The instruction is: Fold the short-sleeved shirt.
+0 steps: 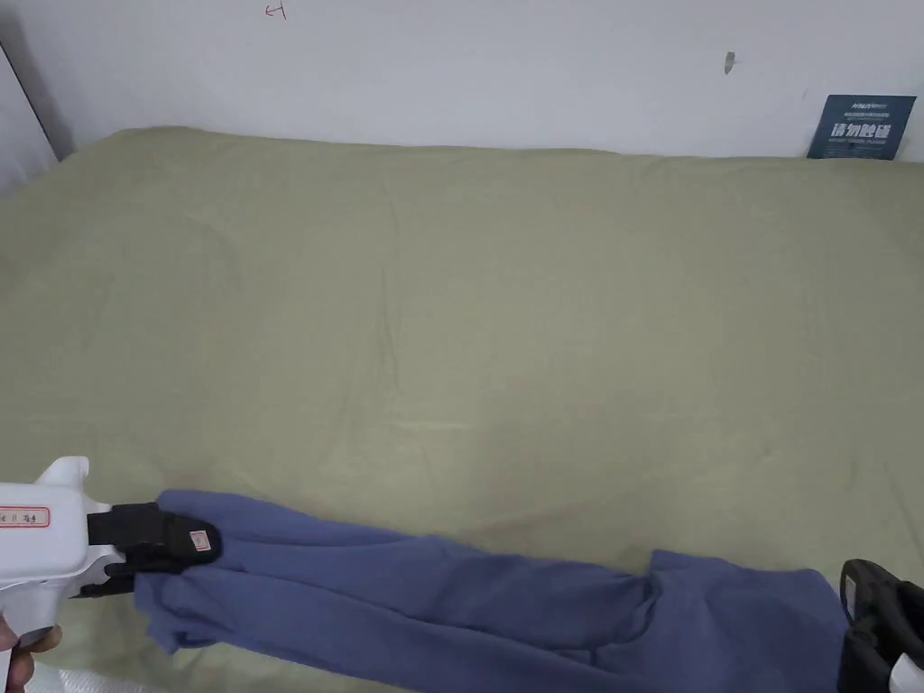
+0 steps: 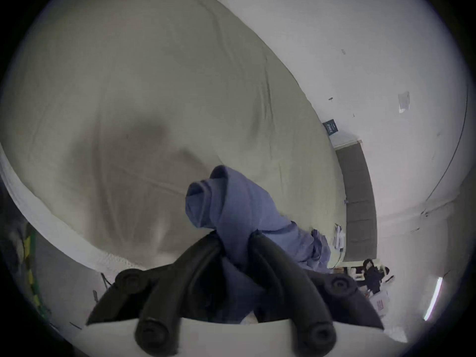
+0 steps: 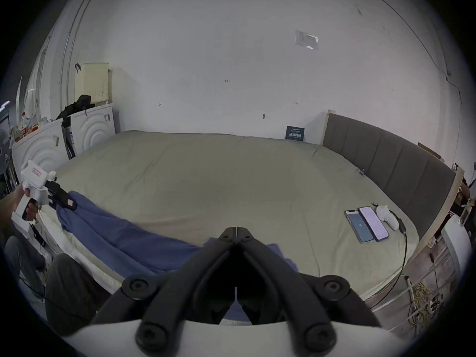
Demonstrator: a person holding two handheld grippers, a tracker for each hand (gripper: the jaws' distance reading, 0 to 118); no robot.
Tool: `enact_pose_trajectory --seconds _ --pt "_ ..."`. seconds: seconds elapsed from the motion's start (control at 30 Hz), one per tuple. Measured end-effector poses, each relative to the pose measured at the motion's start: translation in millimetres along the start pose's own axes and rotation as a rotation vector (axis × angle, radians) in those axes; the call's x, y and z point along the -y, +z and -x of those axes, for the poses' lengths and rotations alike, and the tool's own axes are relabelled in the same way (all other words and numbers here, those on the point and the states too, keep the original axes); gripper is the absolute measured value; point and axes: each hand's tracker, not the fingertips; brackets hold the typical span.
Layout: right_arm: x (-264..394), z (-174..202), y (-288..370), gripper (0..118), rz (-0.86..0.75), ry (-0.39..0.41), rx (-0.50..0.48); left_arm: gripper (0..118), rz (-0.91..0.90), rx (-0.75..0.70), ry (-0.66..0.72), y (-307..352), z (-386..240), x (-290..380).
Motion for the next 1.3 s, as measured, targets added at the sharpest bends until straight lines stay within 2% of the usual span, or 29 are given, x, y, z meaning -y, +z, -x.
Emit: enact_pose_trajectory --seconds 0.2,0.37,0.6,0.73,0.77,0.8,0.83,0.87,1.03,1.07,1.1,1.13,1.17,1.2,1.3 --pt "3 -4 3 0 -0.007 -0.01 -0.006 12 -0.056 -0.044 -0.157 -1 -86 27" --pt "11 -9 10 0 -0.005 -0.002 0.006 12 -0.009 -0.059 -0.301 -31 -152 55" --pt "23 -23 12 0 0.023 -0.045 0.011 12 0.104 -0.107 -0.464 -120 -214 106" --pt "29 -31 15 0 0.041 -0.058 0.023 12 0.149 -0.104 -0.471 -177 -223 130" --pt "30 -33 15 0 0.046 -0.061 0.025 21 0.147 -0.109 -0.473 -187 -225 136" --pt "31 -35 15 0 0.052 -0.063 0.029 64 0.157 -0.104 -0.492 -197 -225 140" --pt "32 -36 15 0 0.056 -0.064 0.034 101 0.179 -0.081 -0.512 -207 -225 144" --pt "33 -37 15 0 0.059 -0.066 0.037 118 0.219 -0.092 -0.509 -216 -225 148" --pt "31 -39 13 0 0.068 -0.07 0.042 118 0.202 0.046 -0.469 -182 -228 148" --pt "31 -38 12 0 0.069 -0.07 0.04 116 0.18 0.085 -0.475 -169 -227 144" --pt "30 -37 11 0 0.069 -0.07 0.035 102 0.154 0.1 -0.474 -153 -226 140" --pt "30 -36 10 0 0.069 -0.069 0.032 73 0.122 0.113 -0.47 -137 -222 134" --pt "29 -34 9 0 0.069 -0.068 0.028 22 0.095 0.137 -0.474 -124 -218 128" --pt "30 -33 8 0 0.068 -0.067 0.022 0 0.075 0.12 -0.477 -115 -212 123" --pt "29 -29 5 0 0.071 -0.075 0.001 0 0.03 0.079 -0.442 -104 -184 107"
